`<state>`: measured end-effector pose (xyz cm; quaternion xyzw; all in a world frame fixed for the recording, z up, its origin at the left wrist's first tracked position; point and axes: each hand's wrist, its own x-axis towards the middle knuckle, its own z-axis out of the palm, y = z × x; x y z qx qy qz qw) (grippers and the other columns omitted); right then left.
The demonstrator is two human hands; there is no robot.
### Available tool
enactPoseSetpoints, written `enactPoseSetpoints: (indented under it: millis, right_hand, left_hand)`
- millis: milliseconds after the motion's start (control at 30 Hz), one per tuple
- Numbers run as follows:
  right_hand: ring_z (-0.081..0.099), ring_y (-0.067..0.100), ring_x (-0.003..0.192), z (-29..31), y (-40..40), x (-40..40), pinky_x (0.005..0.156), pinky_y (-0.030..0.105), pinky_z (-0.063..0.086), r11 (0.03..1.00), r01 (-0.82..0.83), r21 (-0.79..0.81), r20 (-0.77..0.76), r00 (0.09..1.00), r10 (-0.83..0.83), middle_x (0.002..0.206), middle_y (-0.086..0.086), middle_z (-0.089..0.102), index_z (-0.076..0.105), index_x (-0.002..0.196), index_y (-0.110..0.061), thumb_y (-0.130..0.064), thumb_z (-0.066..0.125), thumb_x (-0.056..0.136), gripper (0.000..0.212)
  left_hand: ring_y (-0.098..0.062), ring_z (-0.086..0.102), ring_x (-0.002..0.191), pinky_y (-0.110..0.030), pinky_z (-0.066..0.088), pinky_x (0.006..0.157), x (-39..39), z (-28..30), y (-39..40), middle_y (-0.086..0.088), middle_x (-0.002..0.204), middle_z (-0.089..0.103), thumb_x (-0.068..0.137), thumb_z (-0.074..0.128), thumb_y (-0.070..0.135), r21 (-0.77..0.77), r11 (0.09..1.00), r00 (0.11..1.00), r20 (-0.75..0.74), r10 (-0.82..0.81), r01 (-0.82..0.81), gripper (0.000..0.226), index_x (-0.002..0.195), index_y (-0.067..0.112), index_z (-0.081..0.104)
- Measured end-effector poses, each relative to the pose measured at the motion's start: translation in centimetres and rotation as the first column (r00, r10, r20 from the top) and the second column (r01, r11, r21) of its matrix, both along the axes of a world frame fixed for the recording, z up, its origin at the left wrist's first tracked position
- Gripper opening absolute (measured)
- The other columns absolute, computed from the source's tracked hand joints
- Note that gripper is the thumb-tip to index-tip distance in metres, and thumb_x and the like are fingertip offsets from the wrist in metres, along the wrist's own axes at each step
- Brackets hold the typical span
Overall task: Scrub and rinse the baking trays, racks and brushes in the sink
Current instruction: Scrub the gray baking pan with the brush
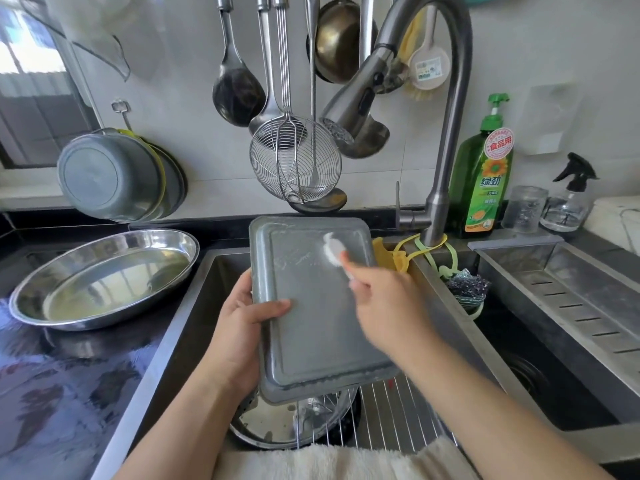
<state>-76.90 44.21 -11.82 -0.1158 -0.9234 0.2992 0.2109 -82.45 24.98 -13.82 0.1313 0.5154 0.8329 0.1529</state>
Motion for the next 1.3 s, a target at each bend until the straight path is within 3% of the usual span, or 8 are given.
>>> enactPoseSetpoints:
  millis: [100,267,467,633,833,1067,1200,1300]
  right_hand:
    - [0.053,0.018,0.076,-0.2,-2.8,-0.3,0.061,0.033,0.041,0.988,-0.141,0.062,-0.053,0.988,0.144,0.087,-0.006,0.06,0.052,0.14,-0.051,-0.02,0.052,0.103,0.048]
    - [0.048,0.008,0.057,-0.1,2.7,-0.4,0.047,0.03,0.04,0.985,0.161,0.066,0.019,0.987,-0.162,0.069,-0.015,0.051,0.053,0.142,-0.045,-0.019,0.047,0.105,0.046]
    - [0.052,0.017,0.074,-0.4,-2.5,0.1,0.062,0.035,0.047,0.988,-0.141,0.066,-0.063,0.987,0.145,0.081,-0.011,0.057,0.051,0.14,-0.051,-0.019,0.051,0.103,0.049]
    - [0.044,0.008,0.052,-0.6,2.1,-0.5,0.041,0.021,0.031,0.987,0.157,0.046,0.029,0.987,-0.158,0.076,-0.01,0.059,0.053,0.141,-0.046,-0.021,0.047,0.105,0.044]
    - [0.058,0.015,0.082,-0.2,-5.1,1.3,0.068,0.034,0.051,0.959,-0.265,0.097,-0.022,0.963,0.269,0.088,-0.013,0.057,0.045,0.142,-0.056,-0.024,0.051,0.104,0.05]
    - [0.058,0.015,0.067,0.0,1.1,0.4,0.049,0.033,0.048,0.966,0.169,0.194,0.044,0.983,-0.181,0.086,-0.007,0.062,0.042,0.148,-0.046,-0.015,0.05,0.103,0.055]
    - [0.059,0.018,0.083,-0.3,-4.0,0.8,0.073,0.041,0.054,0.971,-0.237,0.042,-0.034,0.971,0.238,0.093,-0.007,0.063,0.047,0.144,-0.048,-0.019,0.052,0.103,0.051]
    - [0.06,0.021,0.081,-0.6,-3.9,0.2,0.069,0.038,0.052,0.966,-0.234,0.112,-0.074,0.967,0.243,0.09,-0.007,0.063,0.049,0.141,-0.051,-0.023,0.054,0.102,0.049]
  left_hand:
    - [-0.034,0.071,0.091,-0.044,0.063,0.07,-0.4,-0.1,-0.6,-0.022,0.112,0.071,0.076,0.06,-0.009,0.027,0.999,0.999,0.013,0.031,-0.031,0.05,0.12,0.014,0.067]
    - [-0.036,0.071,0.097,-0.047,0.062,0.076,0.0,0.0,-0.4,-0.022,0.12,0.071,0.072,0.063,-0.007,-0.001,1.0,0.999,-0.027,0.024,-0.024,0.058,0.127,0.012,0.062]
    - [-0.039,0.07,0.1,-0.051,0.062,0.083,-0.3,0.0,-0.7,-0.026,0.124,0.069,0.079,0.058,-0.01,0.036,0.998,0.999,0.016,0.047,-0.047,0.053,0.127,0.012,0.063]
    - [-0.037,0.071,0.099,-0.049,0.063,0.079,-0.2,0.1,-0.5,-0.021,0.12,0.072,0.079,0.057,-0.011,0.031,0.999,0.999,0.0,0.038,-0.038,0.053,0.127,0.013,0.063]
    - [-0.033,0.071,0.092,-0.042,0.063,0.074,-0.1,0.2,-0.4,-0.022,0.113,0.071,0.082,0.055,-0.012,0.072,0.997,0.999,0.015,0.038,-0.039,0.05,0.126,0.01,0.063]
    - [-0.036,0.072,0.097,-0.05,0.062,0.08,0.0,0.1,0.2,-0.02,0.117,0.072,0.08,0.058,-0.014,0.023,0.999,0.999,-0.01,0.031,-0.031,0.052,0.124,0.014,0.064]
    - [-0.036,0.067,0.095,-0.047,0.062,0.079,-0.2,-0.3,-0.1,-0.021,0.109,0.07,0.073,0.067,-0.009,0.042,0.998,0.999,-0.013,0.042,-0.041,0.049,0.116,0.015,0.068]
    - [-0.037,0.068,0.097,-0.049,0.061,0.084,-0.2,-0.4,0.0,-0.022,0.112,0.071,0.072,0.069,-0.007,0.034,0.999,0.999,-0.038,0.009,-0.008,0.055,0.123,0.014,0.066]
